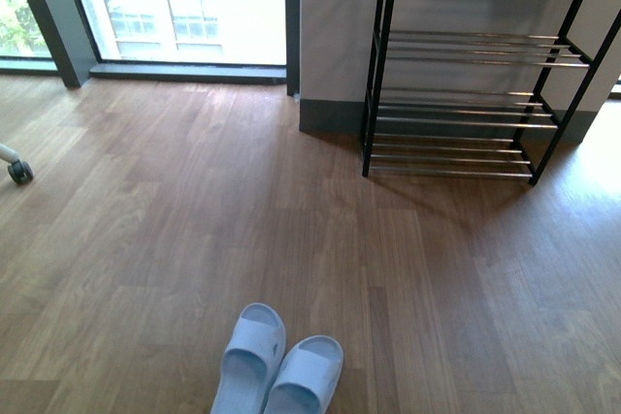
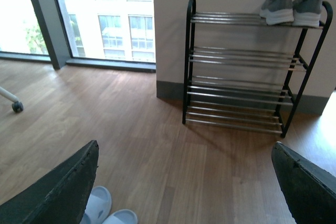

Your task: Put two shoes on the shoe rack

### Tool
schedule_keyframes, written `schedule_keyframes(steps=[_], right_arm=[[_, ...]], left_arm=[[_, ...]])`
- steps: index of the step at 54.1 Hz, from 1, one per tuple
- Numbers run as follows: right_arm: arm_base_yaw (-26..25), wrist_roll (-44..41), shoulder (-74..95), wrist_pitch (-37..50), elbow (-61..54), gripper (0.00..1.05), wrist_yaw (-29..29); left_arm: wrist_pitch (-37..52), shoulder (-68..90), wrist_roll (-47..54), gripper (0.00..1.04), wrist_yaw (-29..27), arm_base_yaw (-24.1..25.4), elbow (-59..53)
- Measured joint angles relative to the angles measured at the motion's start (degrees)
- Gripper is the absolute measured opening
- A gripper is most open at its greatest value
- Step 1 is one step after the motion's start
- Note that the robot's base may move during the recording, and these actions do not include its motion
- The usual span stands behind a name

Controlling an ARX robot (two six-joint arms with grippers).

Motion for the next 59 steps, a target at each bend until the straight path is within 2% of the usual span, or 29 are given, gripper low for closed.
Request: schedule_keyframes(steps=[59], right_arm=[[0.0, 0.0, 0.0, 0.0, 0.0, 0.96, 0.0]], left_arm=[[0.0, 0.0, 0.0, 0.95, 0.0, 0.0, 0.0]])
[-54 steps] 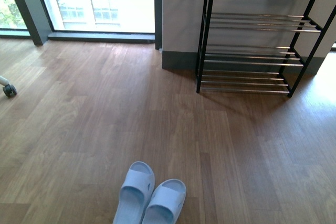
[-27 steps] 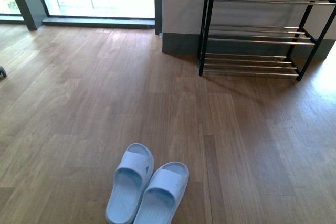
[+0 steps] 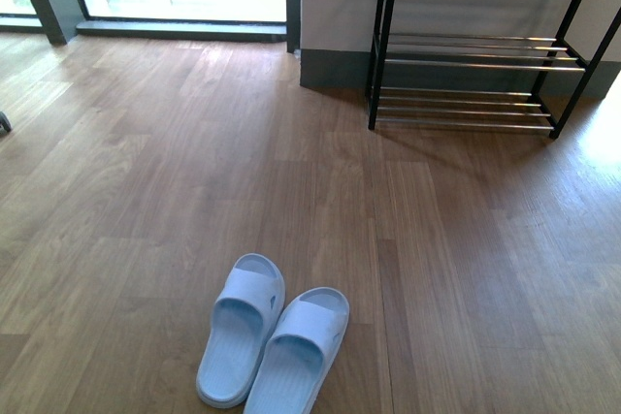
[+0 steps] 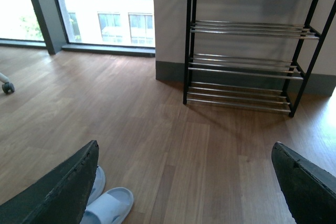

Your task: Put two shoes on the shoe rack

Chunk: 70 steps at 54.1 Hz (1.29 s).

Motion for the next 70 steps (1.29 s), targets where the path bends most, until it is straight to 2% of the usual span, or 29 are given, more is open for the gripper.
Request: schedule_keyframes(steps=[70], right_arm=[[0.0, 0.0, 0.0, 0.0, 0.0, 0.96, 0.0]], left_arm=[[0.0, 0.0, 0.0, 0.95, 0.0, 0.0, 0.0]])
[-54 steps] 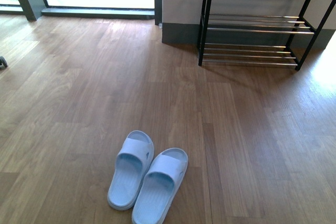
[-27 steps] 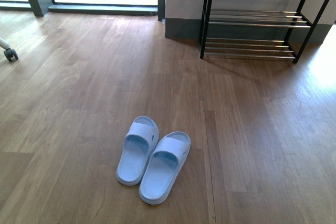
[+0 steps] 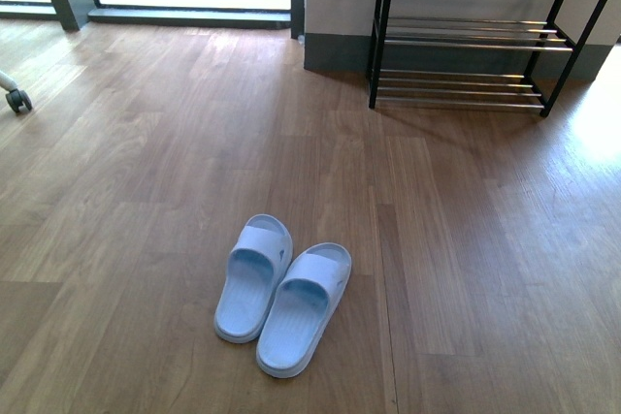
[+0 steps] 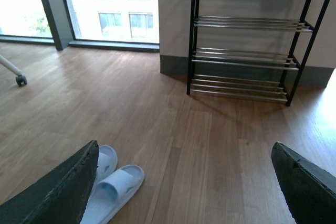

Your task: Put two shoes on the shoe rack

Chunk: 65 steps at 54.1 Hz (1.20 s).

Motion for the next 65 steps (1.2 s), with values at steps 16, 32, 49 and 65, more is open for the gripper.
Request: schedule_keyframes(steps=[16, 32, 49, 65], right_arm=[[0.0, 0.0, 0.0, 0.0, 0.0, 0.96, 0.0], [0.0, 0.0, 0.0, 0.0, 0.0, 0.96, 0.0], [0.0, 0.0, 0.0, 0.0, 0.0, 0.96, 0.0], [0.0, 0.0, 0.0, 0.0, 0.0, 0.96, -0.2]], left_arm=[[0.0, 0.0, 0.0, 0.95, 0.0, 0.0, 0.0], [0.0, 0.0, 0.0, 0.95, 0.0, 0.0, 0.0], [0.0, 0.0, 0.0, 0.95, 0.0, 0.0, 0.0], [0.0, 0.0, 0.0, 0.95, -0.2, 0.0, 0.0]])
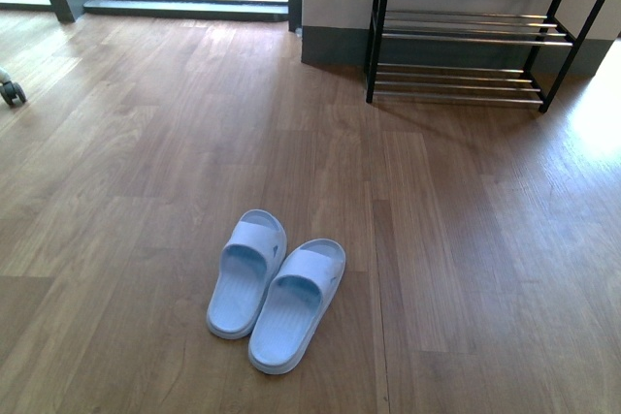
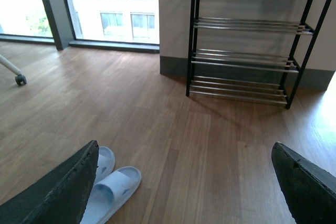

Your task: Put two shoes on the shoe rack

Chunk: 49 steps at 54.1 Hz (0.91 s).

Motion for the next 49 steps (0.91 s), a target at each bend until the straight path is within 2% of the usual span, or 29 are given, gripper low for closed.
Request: schedule_keyframes(steps=[49], right_arm=[[0.0, 0.1, 0.2, 0.0, 0.0, 0.95, 0.1]], left_arm=[[-0.1, 0.0, 0.0, 0.95, 0.2, 0.0, 0.0]])
